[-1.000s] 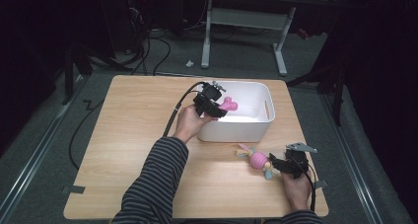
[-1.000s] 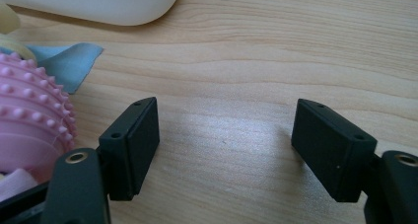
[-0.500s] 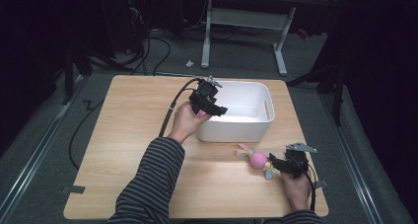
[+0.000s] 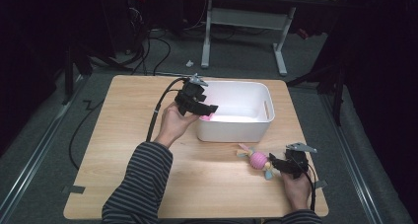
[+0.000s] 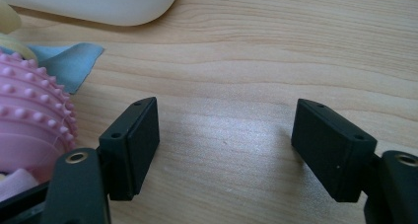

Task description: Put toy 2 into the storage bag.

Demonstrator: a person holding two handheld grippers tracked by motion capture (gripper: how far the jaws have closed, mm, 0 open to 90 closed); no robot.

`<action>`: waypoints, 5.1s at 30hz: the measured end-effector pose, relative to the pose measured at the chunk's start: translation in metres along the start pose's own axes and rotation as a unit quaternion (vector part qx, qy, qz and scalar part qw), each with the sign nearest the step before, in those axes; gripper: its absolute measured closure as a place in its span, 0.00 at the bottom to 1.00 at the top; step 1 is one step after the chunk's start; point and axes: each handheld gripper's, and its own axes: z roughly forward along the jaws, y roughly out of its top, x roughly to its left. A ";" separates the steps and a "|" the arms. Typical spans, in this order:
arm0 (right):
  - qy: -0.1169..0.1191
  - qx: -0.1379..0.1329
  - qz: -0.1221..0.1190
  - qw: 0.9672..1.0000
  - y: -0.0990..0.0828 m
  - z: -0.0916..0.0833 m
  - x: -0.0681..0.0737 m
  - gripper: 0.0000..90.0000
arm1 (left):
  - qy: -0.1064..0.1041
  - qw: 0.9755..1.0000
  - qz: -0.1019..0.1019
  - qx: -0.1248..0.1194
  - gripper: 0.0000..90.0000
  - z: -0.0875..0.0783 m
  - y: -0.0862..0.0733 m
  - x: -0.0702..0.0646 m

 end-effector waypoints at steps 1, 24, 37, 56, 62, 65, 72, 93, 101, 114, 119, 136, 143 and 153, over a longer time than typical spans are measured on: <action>0.000 0.000 0.001 1.000 0.000 0.000 0.000 0.30 | 0.001 1.000 -0.001 -0.006 0.43 -0.005 -0.002 0.001; -0.001 -0.001 -0.001 1.000 0.000 0.000 0.000 0.30 | 0.021 0.999 -0.013 -0.043 0.43 -0.058 -0.035 0.010; -0.001 -0.002 -0.001 1.000 0.000 0.000 0.000 0.30 | 0.045 0.998 -0.016 -0.049 0.42 -0.080 -0.057 0.014; -0.001 -0.002 -0.001 1.000 0.000 0.000 0.000 0.30 | 0.070 0.995 -0.045 -0.051 0.43 -0.100 -0.108 0.025; 0.000 -0.002 -0.001 1.000 0.000 0.000 0.000 0.30 | 0.069 0.993 -0.070 -0.058 0.45 -0.102 -0.132 0.032; 0.000 -0.002 -0.001 1.000 0.000 0.000 0.000 0.30 | 0.074 0.992 -0.081 -0.057 0.45 -0.100 -0.144 0.036; 0.000 -0.002 -0.001 1.000 0.000 0.000 0.000 0.30 | 0.079 0.991 -0.101 -0.043 0.45 -0.088 -0.170 0.041; 0.004 -0.001 -0.006 1.000 0.000 0.000 0.000 0.30 | 0.102 0.986 -0.131 0.007 0.43 -0.034 -0.221 0.045; 0.002 -0.001 -0.005 1.000 0.000 0.000 0.001 0.30 | 0.118 0.985 -0.128 0.012 0.41 -0.024 -0.225 0.044; 0.009 0.002 -0.007 1.000 0.000 0.000 0.001 0.26 | 0.149 0.984 -0.097 0.007 0.36 -0.015 -0.231 0.038; 0.016 0.018 -0.014 1.000 0.002 -0.004 0.000 0.33 | 0.143 0.985 -0.100 0.006 0.35 -0.016 -0.232 0.039; 0.037 0.003 -0.052 0.998 0.016 -0.050 0.012 0.37 | 0.147 0.985 -0.092 0.010 0.33 -0.014 -0.231 0.038; 0.081 0.010 -0.076 0.994 0.025 -0.056 0.029 0.34 | 0.152 0.985 -0.086 0.014 0.33 -0.013 -0.230 0.036; 0.112 0.051 -0.126 0.984 0.046 -0.051 0.056 0.27 | 0.152 0.985 -0.086 0.014 0.33 -0.013 -0.230 0.036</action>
